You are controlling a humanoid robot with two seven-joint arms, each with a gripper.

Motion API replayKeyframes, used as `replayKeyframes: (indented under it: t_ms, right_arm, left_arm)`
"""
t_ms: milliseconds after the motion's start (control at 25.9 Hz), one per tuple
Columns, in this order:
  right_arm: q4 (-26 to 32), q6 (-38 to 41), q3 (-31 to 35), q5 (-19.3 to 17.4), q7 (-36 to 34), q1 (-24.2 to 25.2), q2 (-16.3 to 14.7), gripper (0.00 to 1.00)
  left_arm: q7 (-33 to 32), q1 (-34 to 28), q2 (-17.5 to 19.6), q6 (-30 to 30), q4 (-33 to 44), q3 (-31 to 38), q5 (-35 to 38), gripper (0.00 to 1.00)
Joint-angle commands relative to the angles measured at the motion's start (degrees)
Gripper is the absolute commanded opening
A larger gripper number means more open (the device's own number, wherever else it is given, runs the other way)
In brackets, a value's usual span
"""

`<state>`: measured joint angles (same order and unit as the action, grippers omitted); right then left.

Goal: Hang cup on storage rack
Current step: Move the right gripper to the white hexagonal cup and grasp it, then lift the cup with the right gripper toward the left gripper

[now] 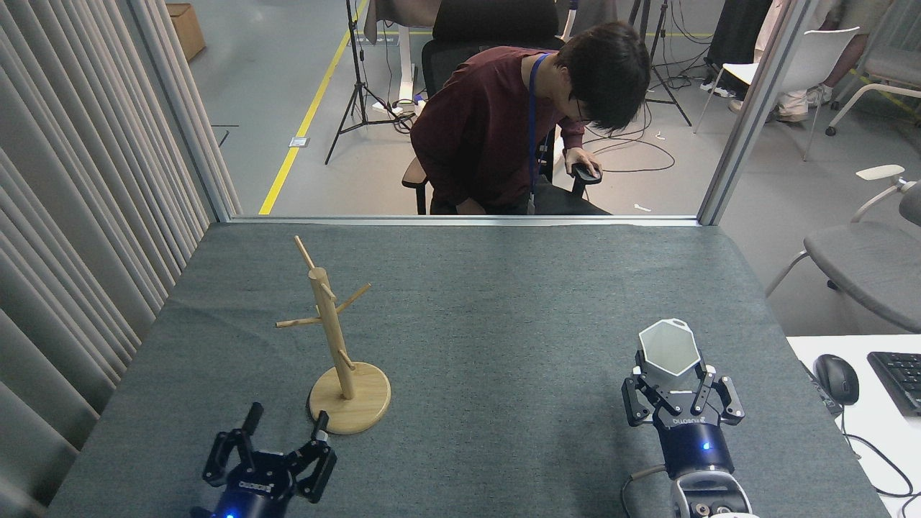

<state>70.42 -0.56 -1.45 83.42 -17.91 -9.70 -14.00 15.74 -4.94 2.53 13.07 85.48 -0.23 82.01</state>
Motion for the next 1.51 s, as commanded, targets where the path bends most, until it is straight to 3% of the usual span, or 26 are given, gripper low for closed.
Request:
replayKeyframes:
  t_ms: [0, 232, 386, 695, 927, 1236, 1467]
  right_arm:
    - [9.91, 0.83, -2.15, 0.16, -0.02, 2.58, 1.17, 0.67]
    - [17.56, 1.18, -11.47, 5.26, -1.95, 6.1, 4.6, 0.68]
    - [20.37, 2.06, -15.16, 7.19, -1.95, 9.26, 5.83, 0.68]
    - [21.86, 2.23, -20.96, 15.37, -2.66, 13.75, 10.4, 0.68]
    - [21.16, 2.32, -21.84, 16.51, -2.92, 13.92, 12.95, 0.68]
    - [20.81, 2.94, -23.25, 16.6, -3.1, 14.27, 13.04, 0.69]
    - [20.99, 3.02, -23.86, 17.83, -4.33, 17.17, 12.95, 0.69]
  left_arm:
    - [-0.36, -0.51, 0.37, 0.03, -1.37, -7.23, 1.48, 1.0]
    - [-0.45, -0.78, -0.25, 0.82, -2.51, -11.81, 9.48, 1.0]
    - [-0.45, 0.28, -4.55, -0.41, -2.68, -13.48, 17.04, 1.0]
    - [-0.45, 1.86, -7.02, -0.41, -1.98, -15.15, 17.92, 1.0]
    - [-0.45, 1.68, -7.28, -0.41, 0.04, -17.17, 17.92, 1.0]
    - [-0.45, 1.42, -7.37, -1.03, 0.74, -19.89, 18.01, 1.0]
    - [-0.36, 1.68, -7.28, -1.11, 0.57, -19.89, 18.01, 1.0]
